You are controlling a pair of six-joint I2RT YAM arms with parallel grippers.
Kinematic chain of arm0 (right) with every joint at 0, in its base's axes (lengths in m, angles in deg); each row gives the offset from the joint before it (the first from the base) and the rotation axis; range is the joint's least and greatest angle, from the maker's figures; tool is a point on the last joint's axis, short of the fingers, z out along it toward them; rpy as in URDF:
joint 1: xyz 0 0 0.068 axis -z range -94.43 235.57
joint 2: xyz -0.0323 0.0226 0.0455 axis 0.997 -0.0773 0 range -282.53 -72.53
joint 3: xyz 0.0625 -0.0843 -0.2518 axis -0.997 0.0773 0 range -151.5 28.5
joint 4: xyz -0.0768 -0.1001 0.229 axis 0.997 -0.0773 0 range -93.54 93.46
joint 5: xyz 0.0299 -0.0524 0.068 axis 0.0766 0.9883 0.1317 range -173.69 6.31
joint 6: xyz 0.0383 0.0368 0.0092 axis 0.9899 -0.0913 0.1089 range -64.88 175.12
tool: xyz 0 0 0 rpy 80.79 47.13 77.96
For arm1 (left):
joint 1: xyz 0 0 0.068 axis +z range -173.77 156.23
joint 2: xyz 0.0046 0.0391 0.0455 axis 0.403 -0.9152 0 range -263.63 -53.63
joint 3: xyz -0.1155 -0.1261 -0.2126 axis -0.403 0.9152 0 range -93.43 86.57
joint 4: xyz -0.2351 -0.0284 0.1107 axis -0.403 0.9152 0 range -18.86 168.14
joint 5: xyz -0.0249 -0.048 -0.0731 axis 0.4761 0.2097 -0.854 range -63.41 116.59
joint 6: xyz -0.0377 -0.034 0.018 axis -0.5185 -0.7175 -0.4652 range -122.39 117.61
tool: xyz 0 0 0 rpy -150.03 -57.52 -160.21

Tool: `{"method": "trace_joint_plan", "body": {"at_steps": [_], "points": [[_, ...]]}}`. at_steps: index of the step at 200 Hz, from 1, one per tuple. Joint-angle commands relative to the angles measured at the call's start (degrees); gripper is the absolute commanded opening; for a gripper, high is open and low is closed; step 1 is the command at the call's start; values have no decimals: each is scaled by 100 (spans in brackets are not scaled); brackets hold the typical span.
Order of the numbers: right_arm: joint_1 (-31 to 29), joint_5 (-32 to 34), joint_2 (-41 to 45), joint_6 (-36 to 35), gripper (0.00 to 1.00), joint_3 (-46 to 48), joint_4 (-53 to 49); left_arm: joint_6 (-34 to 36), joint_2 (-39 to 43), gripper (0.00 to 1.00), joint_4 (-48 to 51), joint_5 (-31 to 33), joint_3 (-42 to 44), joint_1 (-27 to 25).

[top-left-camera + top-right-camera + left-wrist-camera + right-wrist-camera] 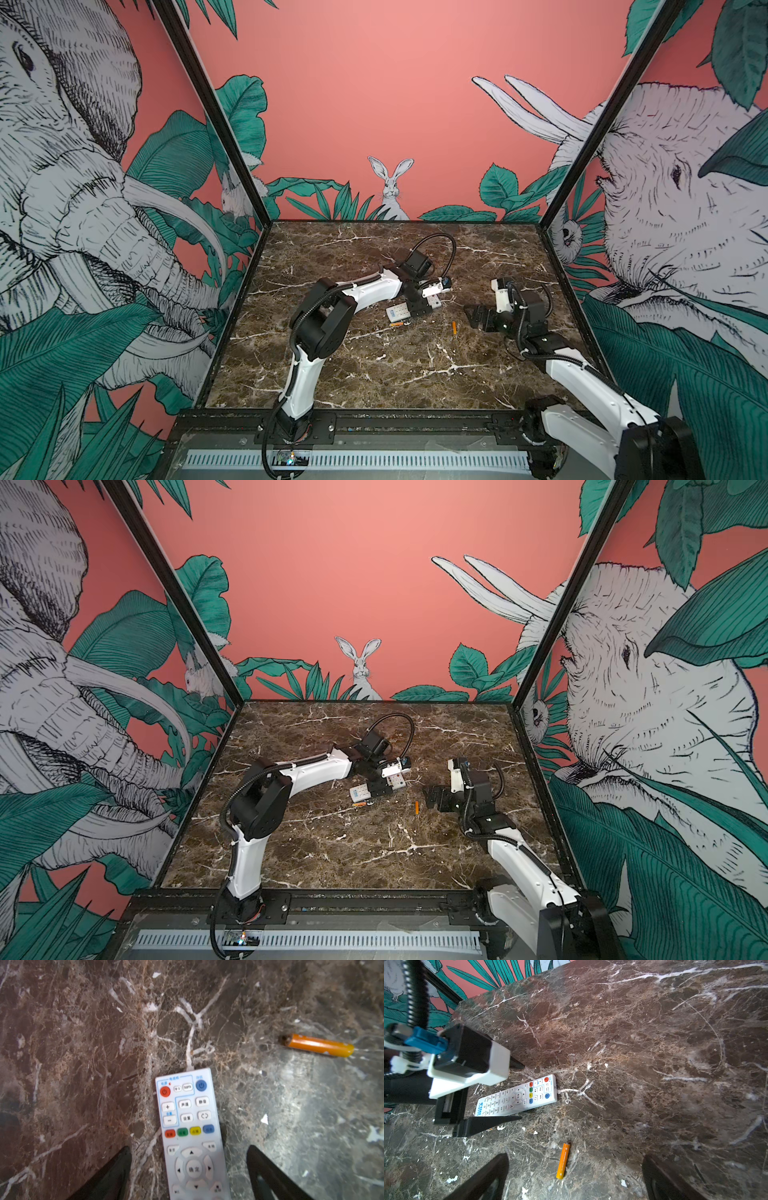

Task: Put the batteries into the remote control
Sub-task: 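Lower the left gripper and close it on the remote's button end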

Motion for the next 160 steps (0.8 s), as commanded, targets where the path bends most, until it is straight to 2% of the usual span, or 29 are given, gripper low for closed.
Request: {"method": "trace_joint_plan", "body": {"at_steps": [1,33,69,160], "points": [[-26,-14,98,-38,99,-19,13,-68,-158,89,63,212,-276,-93],[-29,-13,146,-72,99,9,-68,-59,-473,87,230,148,-632,-119],[-23,93,254,-115,99,51,-171,-61,-637,78,276,126,-823,-164],[-26,188,381,-206,99,120,-285,-45,-762,46,364,209,-1033,-234]]}}
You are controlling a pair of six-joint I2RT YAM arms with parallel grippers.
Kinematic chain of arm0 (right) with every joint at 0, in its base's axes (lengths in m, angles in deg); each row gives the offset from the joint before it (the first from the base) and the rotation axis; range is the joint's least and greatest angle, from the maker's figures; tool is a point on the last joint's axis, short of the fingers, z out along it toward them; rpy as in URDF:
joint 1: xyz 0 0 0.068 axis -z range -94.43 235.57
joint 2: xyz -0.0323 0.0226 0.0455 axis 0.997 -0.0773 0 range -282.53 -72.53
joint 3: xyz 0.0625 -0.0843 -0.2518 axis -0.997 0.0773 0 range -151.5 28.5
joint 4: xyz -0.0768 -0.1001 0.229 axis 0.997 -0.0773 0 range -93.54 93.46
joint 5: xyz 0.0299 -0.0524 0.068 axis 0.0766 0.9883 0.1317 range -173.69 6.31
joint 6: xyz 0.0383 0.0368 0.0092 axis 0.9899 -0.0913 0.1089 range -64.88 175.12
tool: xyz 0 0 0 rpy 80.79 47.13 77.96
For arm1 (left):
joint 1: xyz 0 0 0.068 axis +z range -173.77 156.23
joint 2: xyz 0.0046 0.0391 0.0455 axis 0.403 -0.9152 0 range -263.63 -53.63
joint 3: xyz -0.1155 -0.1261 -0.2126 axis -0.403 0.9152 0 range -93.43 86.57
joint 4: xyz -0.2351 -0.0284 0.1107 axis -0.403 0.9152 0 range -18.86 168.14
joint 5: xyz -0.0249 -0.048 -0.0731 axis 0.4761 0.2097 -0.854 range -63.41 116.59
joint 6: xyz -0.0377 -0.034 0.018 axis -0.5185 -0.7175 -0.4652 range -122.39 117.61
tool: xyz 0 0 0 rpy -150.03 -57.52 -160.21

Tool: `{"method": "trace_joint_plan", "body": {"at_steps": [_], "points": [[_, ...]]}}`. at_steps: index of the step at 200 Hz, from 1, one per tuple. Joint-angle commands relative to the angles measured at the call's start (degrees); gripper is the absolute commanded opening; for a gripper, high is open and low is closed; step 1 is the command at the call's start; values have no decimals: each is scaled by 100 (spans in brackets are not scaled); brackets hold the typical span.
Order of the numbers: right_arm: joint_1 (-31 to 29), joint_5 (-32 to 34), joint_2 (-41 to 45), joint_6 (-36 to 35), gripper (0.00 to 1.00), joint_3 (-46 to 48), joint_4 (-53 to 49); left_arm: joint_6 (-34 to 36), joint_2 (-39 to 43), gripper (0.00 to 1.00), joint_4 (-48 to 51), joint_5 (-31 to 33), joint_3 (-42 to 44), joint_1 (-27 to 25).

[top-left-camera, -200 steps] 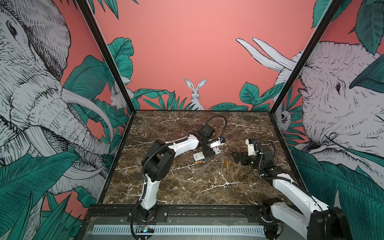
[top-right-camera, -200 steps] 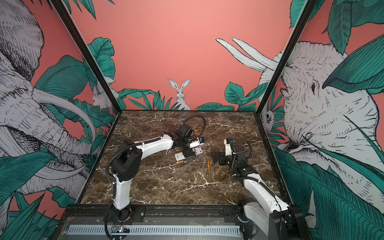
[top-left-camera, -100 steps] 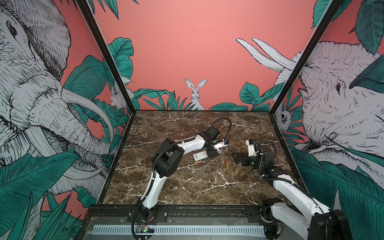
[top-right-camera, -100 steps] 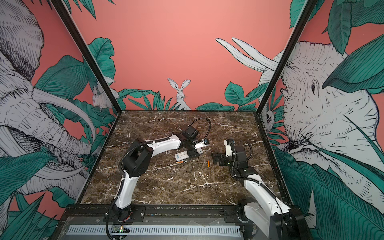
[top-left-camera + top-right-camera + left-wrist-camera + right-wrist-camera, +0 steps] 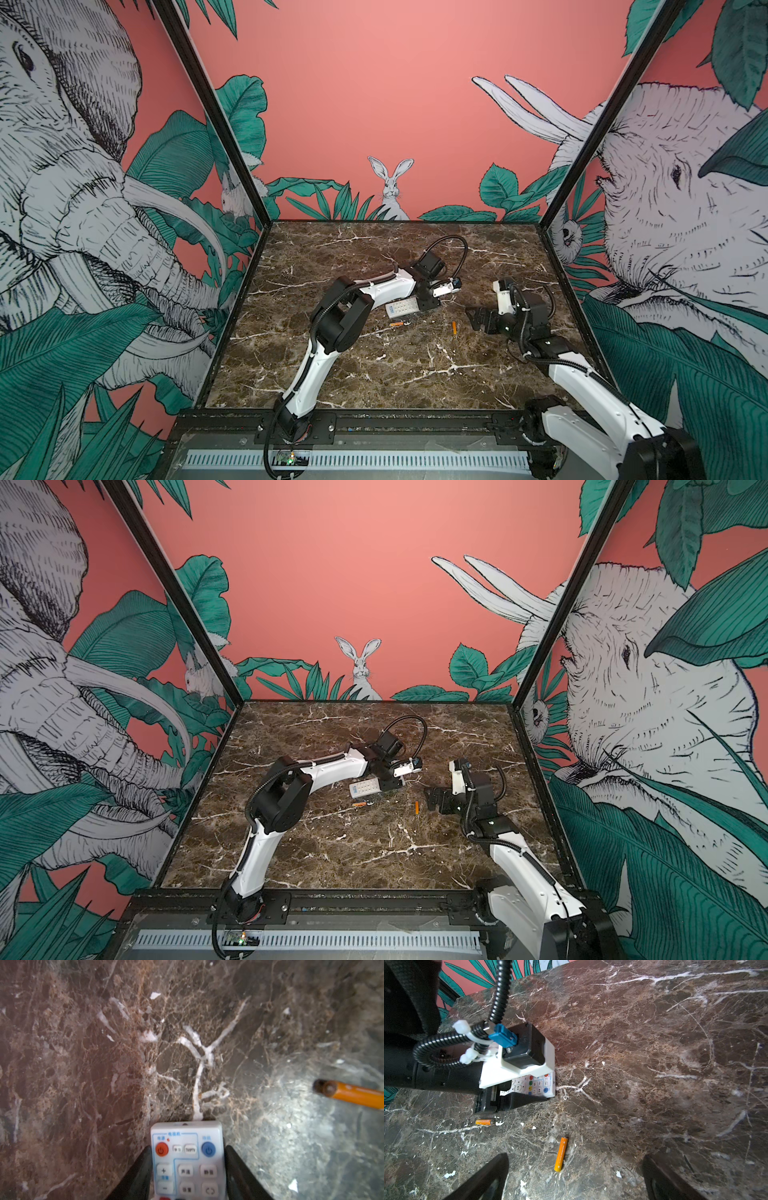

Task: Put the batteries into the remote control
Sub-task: 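Lower the left gripper and close it on the remote's button end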

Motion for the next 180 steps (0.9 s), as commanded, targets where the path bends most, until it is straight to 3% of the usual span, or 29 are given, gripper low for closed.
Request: {"method": "trace_joint_plan", "body": {"at_steps": [1,41,106,141,180], "points": [[-22,76,55,-68,99,116,47,85,88,46,203,22,-88,-37],[-32,2,-89,11,99,172,295,192,511,37,13,165,110,-40],[-28,-163,-328,91,99,137,606,187,1250,36,-156,-50,375,67],[-33,-200,-313,96,99,100,609,179,1076,75,-83,84,343,140],[-33,-193,-223,99,99,149,535,152,541,87,354,131,-82,235]]}}
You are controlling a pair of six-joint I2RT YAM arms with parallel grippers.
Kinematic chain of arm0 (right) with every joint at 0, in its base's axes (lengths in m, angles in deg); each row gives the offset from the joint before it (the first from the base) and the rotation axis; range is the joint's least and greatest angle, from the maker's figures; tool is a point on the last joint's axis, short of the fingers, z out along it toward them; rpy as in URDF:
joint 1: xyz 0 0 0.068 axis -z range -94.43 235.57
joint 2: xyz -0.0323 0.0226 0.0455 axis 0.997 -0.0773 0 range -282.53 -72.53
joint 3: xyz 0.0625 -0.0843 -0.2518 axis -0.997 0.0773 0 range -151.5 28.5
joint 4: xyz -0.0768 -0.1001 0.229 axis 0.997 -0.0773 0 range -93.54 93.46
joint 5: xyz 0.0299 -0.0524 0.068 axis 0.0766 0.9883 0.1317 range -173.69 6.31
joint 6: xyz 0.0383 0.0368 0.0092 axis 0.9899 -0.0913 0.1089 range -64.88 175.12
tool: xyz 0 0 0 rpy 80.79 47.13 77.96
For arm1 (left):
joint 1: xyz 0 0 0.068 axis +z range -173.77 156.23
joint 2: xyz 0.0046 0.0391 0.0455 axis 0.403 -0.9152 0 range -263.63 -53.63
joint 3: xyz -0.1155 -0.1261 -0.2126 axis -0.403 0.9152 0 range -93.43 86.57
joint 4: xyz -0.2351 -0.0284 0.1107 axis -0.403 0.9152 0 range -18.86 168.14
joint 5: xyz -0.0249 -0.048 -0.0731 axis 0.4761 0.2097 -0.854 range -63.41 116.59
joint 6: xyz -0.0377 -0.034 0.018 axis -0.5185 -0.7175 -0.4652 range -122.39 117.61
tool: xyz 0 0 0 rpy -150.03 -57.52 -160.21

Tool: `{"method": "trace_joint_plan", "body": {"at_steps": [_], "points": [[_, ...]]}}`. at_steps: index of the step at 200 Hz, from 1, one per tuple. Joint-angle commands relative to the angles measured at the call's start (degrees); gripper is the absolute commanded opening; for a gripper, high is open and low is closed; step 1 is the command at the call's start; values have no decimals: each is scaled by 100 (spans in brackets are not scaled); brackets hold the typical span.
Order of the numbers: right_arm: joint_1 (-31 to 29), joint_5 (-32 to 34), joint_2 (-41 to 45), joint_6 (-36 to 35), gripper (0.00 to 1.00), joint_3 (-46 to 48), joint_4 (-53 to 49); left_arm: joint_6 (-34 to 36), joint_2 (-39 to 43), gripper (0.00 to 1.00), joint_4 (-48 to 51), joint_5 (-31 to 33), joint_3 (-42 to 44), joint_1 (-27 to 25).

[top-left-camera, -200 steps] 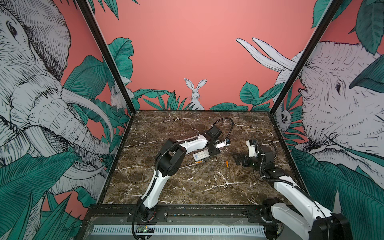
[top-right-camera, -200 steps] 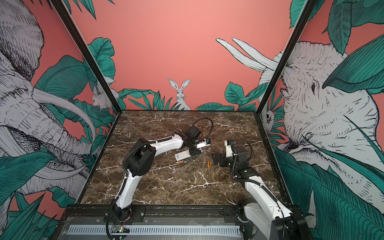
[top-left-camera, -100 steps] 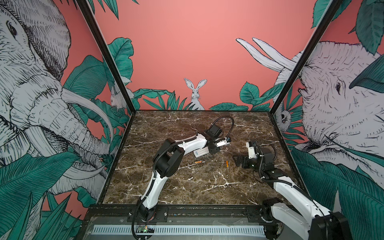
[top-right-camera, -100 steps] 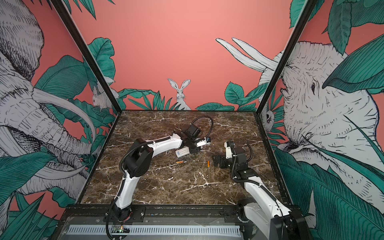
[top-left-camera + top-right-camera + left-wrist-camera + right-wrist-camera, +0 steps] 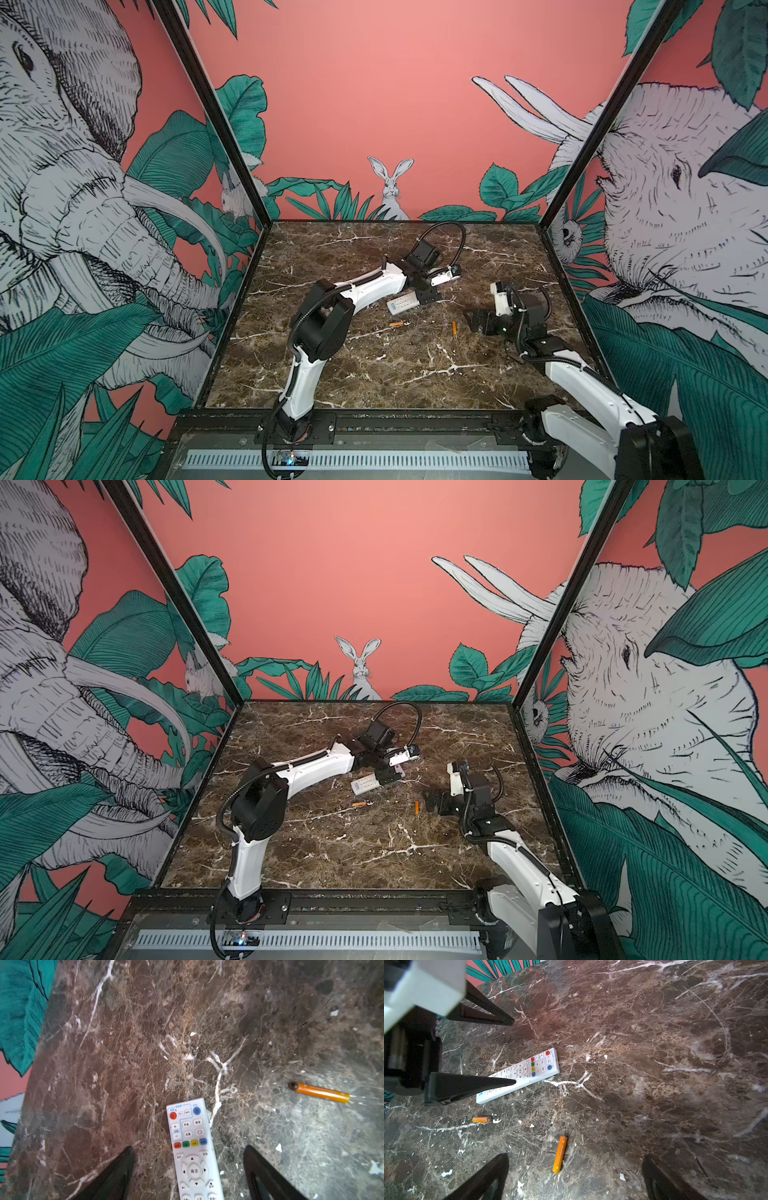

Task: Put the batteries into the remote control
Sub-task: 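Lower the left gripper and close it on the remote's button end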

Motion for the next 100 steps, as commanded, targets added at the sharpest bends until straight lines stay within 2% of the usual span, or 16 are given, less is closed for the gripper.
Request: {"method": "trace_joint_plan", "body": {"at_steps": [1,53,100], "points": [[-34,-59,90,41,99,-33,138,46,-316,87,434,61,-309,73],[-27,-84,134,28,99,-22,78,-23,-774,92,680,168,-589,145],[-32,-30,231,14,99,41,4,-110,-1067,88,900,80,-828,166]]}}
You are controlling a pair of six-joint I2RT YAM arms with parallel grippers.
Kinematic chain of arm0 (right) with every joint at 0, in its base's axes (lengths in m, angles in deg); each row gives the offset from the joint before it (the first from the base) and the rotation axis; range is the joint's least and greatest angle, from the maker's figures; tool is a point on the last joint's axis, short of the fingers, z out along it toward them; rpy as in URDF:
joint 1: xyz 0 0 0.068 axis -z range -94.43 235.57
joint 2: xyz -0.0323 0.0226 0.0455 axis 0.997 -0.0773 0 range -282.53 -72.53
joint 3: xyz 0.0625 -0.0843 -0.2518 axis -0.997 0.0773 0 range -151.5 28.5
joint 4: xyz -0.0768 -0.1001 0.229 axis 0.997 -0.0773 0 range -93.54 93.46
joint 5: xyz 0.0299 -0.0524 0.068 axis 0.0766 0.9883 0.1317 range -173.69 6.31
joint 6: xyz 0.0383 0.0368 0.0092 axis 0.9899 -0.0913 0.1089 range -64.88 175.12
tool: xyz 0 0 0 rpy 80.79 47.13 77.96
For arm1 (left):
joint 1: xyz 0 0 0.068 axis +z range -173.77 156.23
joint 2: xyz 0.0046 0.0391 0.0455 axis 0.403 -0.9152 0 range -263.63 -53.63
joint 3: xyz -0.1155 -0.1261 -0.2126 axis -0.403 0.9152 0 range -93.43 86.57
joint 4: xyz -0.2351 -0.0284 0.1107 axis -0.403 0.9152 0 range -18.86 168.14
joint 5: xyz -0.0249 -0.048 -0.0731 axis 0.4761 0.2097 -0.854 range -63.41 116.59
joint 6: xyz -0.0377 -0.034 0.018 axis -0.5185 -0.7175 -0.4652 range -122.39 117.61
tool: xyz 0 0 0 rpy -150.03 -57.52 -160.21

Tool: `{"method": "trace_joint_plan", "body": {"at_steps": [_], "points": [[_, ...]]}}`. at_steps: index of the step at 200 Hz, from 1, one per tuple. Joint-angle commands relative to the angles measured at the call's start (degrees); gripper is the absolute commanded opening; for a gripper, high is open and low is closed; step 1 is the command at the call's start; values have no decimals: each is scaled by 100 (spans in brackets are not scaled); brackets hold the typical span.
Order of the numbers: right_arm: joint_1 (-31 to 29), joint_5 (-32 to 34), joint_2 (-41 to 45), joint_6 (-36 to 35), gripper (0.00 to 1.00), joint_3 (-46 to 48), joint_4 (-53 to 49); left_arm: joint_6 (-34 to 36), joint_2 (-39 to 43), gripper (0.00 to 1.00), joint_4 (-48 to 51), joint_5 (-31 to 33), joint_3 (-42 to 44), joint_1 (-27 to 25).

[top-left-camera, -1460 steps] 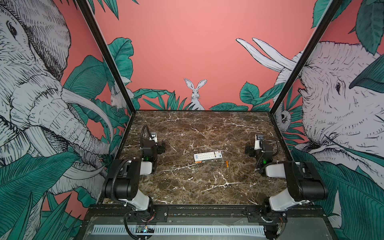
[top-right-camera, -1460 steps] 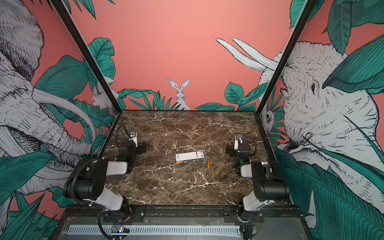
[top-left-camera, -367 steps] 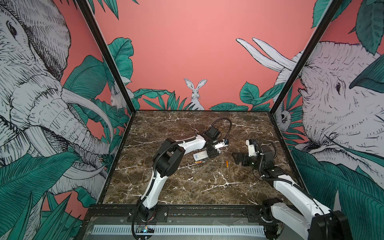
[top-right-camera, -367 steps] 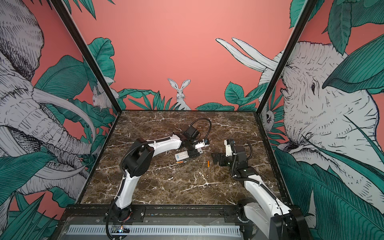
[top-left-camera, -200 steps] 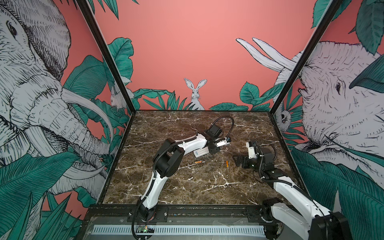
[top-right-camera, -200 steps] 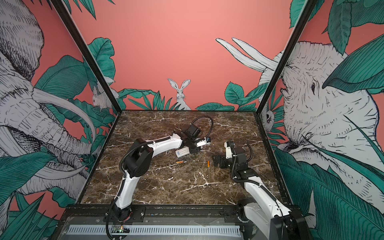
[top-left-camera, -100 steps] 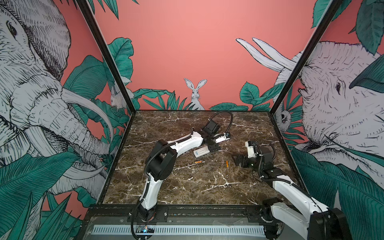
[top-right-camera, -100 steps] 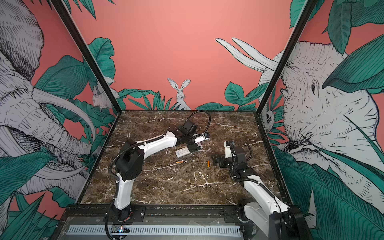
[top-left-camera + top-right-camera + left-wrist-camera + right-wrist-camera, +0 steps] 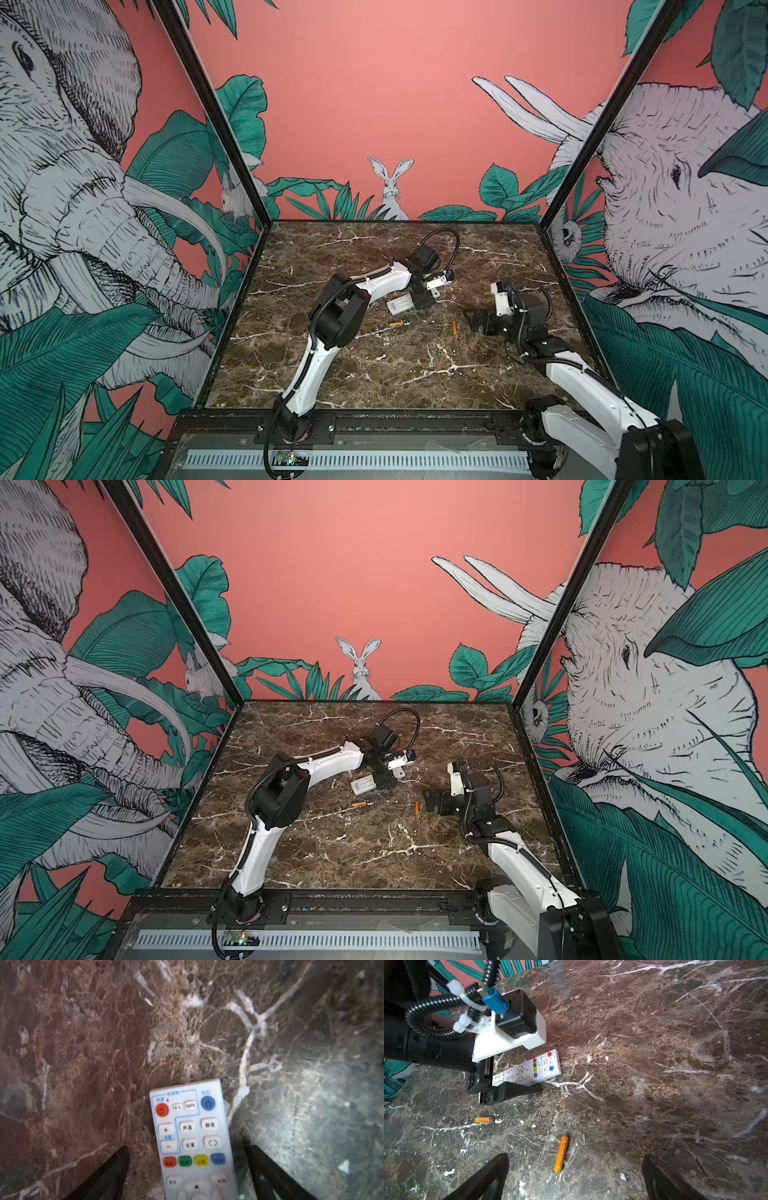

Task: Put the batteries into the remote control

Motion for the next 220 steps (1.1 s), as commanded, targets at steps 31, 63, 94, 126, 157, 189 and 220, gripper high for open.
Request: {"method": "trace_joint_plan", "body": {"at_steps": [31,63,94,126,157,189,220], "points": [[-32,-14,136,0,99,34,10,-51,-133,81,359,-218,-183,37],[-30,56,227,-26,99,47,-77,-145,-121,68,455,-398,-197,33],[-27,37,251,-22,99,86,-42,-273,-12,60,434,-515,-98,18],[-30,13,299,17,99,145,-7,-416,340,51,-31,-437,330,3],[-35,-17,365,56,99,245,86,-486,704,46,-304,-486,565,5],[-31,-238,313,74,99,356,401,-544,1106,43,-403,-709,678,5],[-30,-848,213,80,99,586,1197,-708,1620,42,-492,-1089,843,35]]}}
